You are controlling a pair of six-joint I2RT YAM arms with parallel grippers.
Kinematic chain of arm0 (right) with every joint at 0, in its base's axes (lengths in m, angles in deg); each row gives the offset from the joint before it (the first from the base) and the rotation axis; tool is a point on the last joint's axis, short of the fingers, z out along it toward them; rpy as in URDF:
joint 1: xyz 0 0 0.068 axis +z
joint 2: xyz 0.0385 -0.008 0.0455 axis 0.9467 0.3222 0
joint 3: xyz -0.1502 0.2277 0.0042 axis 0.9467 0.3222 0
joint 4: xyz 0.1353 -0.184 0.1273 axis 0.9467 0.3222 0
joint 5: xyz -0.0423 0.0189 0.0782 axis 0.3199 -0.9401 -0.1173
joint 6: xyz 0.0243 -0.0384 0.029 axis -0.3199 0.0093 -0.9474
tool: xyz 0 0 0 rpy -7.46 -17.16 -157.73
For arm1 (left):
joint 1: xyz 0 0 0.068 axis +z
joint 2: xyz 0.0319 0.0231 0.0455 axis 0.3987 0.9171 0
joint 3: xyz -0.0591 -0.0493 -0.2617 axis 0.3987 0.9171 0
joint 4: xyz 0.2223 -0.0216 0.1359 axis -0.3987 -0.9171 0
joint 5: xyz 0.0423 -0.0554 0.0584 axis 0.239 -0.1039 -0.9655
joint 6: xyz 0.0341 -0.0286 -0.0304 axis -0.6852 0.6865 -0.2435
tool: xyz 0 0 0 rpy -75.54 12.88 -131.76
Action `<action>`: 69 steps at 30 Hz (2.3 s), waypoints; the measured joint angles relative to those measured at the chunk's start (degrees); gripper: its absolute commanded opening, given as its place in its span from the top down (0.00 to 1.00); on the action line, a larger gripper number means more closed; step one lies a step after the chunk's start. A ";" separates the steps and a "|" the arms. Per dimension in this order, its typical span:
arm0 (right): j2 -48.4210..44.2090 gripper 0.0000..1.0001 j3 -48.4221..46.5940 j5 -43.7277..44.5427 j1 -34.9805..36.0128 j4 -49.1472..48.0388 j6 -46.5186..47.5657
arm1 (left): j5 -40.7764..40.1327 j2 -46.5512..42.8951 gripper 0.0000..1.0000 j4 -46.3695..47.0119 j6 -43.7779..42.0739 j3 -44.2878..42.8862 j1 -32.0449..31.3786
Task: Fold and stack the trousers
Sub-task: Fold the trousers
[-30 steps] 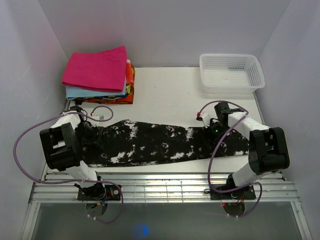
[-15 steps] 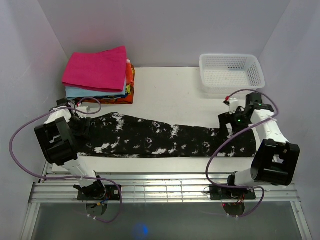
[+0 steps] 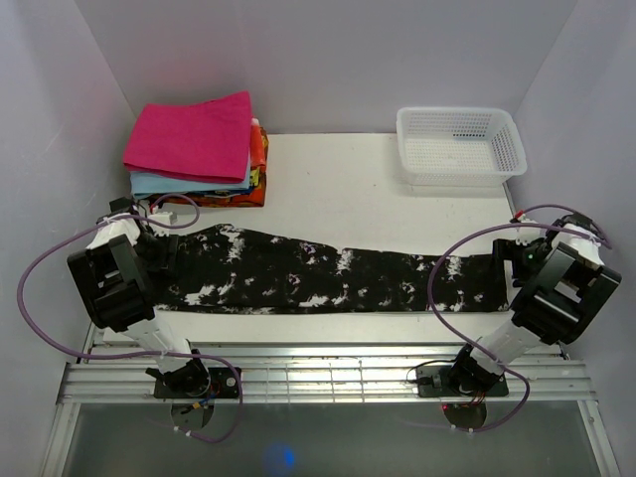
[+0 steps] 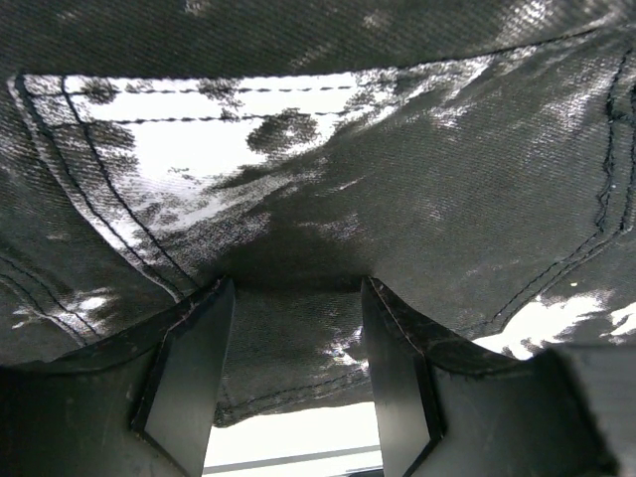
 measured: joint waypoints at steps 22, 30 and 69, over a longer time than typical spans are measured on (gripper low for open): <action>3.04 0.92 2.89 -8.02 -1.42 2.45 -0.17 | 4.59 -0.90 0.35 -1.49 1.20 -0.20 0.02; 0.87 0.92 -16.87 -7.56 -8.46 12.37 6.27 | 9.79 -5.88 0.24 -4.37 2.43 -0.20 -0.17; -7.21 0.92 3.43 -22.12 48.89 -25.20 -42.75 | 21.62 -4.70 0.24 -6.21 7.89 6.45 -0.22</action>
